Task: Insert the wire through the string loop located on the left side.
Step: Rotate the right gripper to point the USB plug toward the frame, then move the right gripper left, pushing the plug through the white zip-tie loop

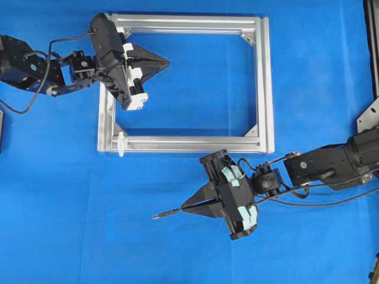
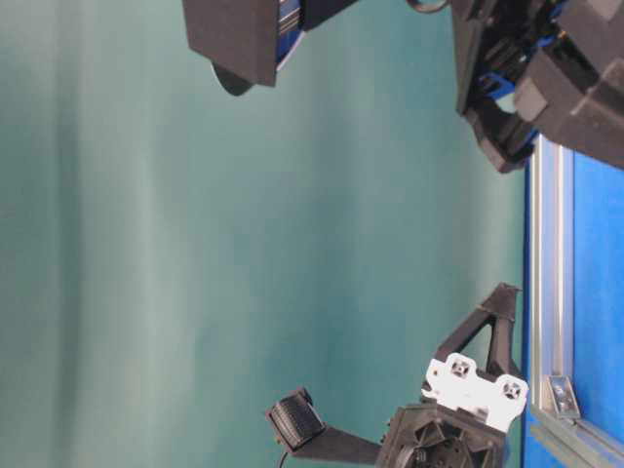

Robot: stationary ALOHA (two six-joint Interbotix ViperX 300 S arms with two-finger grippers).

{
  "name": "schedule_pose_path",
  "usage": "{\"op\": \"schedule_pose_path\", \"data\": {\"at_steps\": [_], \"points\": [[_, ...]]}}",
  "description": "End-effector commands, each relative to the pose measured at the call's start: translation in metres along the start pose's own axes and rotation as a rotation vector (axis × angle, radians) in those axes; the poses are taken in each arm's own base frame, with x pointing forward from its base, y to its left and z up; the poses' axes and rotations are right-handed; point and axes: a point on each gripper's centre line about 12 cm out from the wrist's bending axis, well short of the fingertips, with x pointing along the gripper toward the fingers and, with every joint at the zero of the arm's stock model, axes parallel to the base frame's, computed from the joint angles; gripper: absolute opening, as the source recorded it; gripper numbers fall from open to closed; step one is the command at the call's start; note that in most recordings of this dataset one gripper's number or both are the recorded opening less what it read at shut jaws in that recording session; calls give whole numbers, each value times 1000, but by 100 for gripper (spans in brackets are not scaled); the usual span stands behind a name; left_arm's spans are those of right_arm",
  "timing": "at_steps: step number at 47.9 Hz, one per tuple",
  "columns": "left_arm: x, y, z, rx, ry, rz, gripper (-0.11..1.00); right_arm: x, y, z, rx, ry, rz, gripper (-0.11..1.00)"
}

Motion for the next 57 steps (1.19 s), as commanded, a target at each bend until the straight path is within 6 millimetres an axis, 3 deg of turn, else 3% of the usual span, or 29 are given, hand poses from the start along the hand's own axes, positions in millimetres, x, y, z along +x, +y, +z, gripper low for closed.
{"op": "schedule_pose_path", "data": {"at_steps": [1,23,43,57], "points": [[-2,0,14,1,-43,-3,0,-5,1,14,-1,-40,3,1],[-2,-1,15,2,-44,-5,0,-5,-4,15,6,-42,-10,1],[-2,-1,14,0,-43,-5,0,-13,-79,15,79,-53,-181,1],[-2,0,14,1,-43,-3,0,-22,-111,10,112,-49,-256,1]]}}
